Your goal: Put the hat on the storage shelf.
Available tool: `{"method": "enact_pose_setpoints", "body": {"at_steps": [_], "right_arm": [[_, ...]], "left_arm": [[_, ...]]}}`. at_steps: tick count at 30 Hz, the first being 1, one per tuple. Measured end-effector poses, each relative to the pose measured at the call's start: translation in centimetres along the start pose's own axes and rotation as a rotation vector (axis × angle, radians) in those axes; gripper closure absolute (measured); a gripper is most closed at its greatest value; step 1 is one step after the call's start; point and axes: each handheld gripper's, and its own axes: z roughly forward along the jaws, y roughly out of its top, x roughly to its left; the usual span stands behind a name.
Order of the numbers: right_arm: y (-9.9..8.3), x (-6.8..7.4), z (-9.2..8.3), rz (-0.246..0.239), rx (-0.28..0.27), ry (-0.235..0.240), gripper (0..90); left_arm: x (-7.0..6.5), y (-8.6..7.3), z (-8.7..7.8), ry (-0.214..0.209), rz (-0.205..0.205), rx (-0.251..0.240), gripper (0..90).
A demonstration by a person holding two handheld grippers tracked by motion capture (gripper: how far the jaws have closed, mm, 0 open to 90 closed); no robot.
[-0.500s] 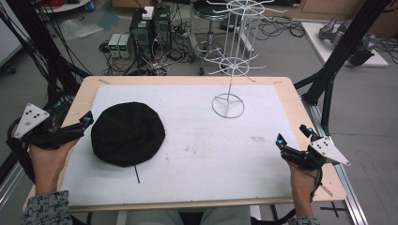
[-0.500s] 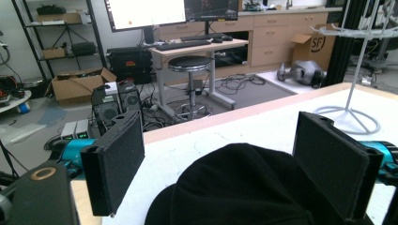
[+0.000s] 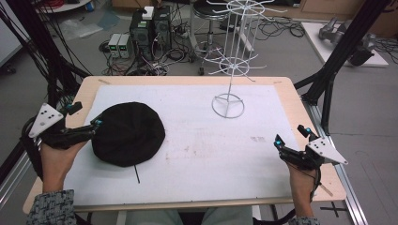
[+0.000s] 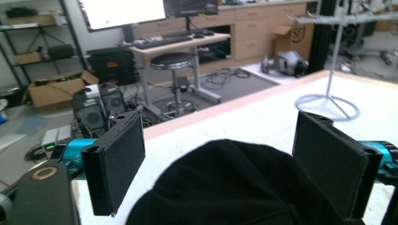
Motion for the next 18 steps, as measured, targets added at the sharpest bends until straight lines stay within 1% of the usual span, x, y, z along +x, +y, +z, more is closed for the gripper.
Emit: {"method": "enact_pose_setpoints", "body": {"at_steps": [1,3,5,6,8,9,10,13,14,17,18], "right_arm": [[0.0,0.0,0.0,0.006,0.003,0.002,9.6],[0.0,0.0,0.0,0.006,0.005,0.001,9.6],[0.0,0.1,0.1,0.004,0.007,0.004,9.6],[-0.1,0.1,0.1,0.000,0.011,0.004,9.6],[-0.1,0.2,0.2,-0.012,0.016,0.006,9.6],[-0.1,0.2,0.2,-0.012,0.017,0.005,9.6],[-0.1,0.2,0.2,-0.013,0.021,0.006,9.6],[-0.1,0.2,0.2,-0.008,0.019,0.007,9.6],[-0.1,0.2,0.2,-0.008,0.018,0.006,9.6],[-0.1,0.2,0.2,-0.005,0.021,0.009,9.6],[-0.1,0.2,0.2,-0.007,0.020,0.011,9.6]], "left_arm": [[-0.1,-0.1,0.2,-0.010,0.012,0.007,17.6],[-0.6,-0.6,0.8,-0.025,0.053,0.028,19.2],[-0.8,-1.1,1.4,-0.050,0.066,0.039,19.9],[-1.0,-1.3,1.7,-0.063,0.072,0.055,19.9],[-1.4,-2.0,2.5,-0.095,0.103,0.098,19.9],[-1.6,-2.2,2.8,-0.110,0.109,0.116,20.1],[-1.8,-2.6,3.2,-0.133,0.123,0.143,20.1],[-2.3,-3.3,3.9,-0.147,0.152,0.194,20.7],[-2.5,-3.5,4.2,-0.143,0.173,0.217,20.8],[-2.9,-4.0,4.8,-0.135,0.217,0.261,21.1],[-3.2,-4.2,5.1,-0.119,0.252,0.284,21.3]]}}
